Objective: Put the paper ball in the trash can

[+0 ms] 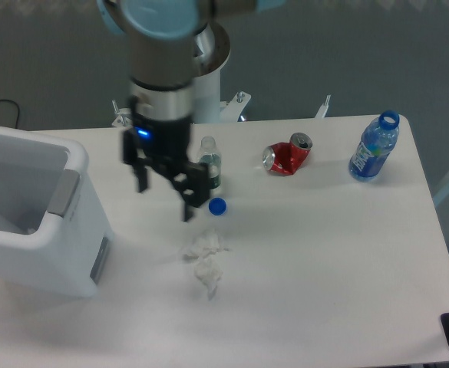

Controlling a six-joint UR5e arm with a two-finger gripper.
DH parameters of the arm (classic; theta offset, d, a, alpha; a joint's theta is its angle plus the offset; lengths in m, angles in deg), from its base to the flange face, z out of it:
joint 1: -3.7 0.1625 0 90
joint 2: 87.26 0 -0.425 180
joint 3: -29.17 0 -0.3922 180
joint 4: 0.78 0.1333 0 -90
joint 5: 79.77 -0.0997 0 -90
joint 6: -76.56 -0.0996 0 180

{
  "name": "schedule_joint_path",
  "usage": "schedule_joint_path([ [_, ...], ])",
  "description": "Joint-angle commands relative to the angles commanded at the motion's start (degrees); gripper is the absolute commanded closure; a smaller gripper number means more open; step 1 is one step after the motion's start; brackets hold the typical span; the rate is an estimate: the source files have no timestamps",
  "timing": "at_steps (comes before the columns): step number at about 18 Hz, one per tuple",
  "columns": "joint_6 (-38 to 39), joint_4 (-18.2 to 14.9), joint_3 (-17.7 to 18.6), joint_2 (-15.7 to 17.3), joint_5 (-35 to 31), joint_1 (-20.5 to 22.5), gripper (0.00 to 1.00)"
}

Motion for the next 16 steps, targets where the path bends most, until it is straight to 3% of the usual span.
schedule_joint_path([
  [5,-2.2,-0.1,-0.3,-4.3,-8.6,1.2,0.0],
  [10,-2.6,0.0,-0.5,-8.8,-8.9,5.1,0.0],
  [16,-2.7,0.2,-2.4,-12.2,-9.3,5.6,0.0],
])
